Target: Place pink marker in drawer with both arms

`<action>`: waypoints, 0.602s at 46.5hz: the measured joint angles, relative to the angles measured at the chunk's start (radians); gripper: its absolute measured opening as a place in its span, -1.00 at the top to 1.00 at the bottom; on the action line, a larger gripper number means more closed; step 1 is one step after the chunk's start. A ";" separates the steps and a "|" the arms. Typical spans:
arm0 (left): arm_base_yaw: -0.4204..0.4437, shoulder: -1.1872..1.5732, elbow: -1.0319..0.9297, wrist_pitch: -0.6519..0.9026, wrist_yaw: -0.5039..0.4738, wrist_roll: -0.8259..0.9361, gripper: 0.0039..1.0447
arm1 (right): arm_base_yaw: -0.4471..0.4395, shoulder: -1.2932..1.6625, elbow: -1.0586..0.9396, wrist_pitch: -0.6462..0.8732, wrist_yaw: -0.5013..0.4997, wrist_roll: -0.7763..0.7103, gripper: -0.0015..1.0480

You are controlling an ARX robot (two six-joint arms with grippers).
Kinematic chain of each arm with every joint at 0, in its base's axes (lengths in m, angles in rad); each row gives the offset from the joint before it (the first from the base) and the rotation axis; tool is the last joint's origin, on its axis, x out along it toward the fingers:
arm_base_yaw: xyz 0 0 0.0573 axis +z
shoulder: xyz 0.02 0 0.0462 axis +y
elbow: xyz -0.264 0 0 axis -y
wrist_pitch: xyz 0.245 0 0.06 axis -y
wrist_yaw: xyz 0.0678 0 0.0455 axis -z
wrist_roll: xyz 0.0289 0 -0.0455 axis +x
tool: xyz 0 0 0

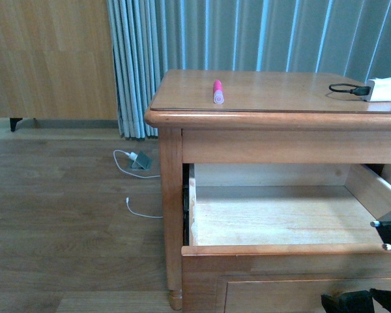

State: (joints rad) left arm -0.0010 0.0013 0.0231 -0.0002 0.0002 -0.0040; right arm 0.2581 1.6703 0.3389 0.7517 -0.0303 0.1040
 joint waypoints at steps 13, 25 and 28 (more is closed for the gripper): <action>0.000 0.000 0.000 0.000 0.000 0.000 -0.89 | -0.148 -0.413 -0.085 -0.256 -0.142 -0.019 -0.84; 0.000 0.000 0.000 0.000 0.000 0.000 -0.89 | -0.357 -0.774 -0.100 -0.508 -0.330 -0.056 -0.84; 0.000 0.000 0.000 0.000 0.000 0.000 -0.89 | -0.406 -0.855 -0.100 -0.572 -0.376 -0.063 -0.84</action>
State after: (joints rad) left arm -0.0010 0.0013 0.0231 -0.0002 -0.0002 -0.0040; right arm -0.1482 0.8154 0.2390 0.1799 -0.4065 0.0414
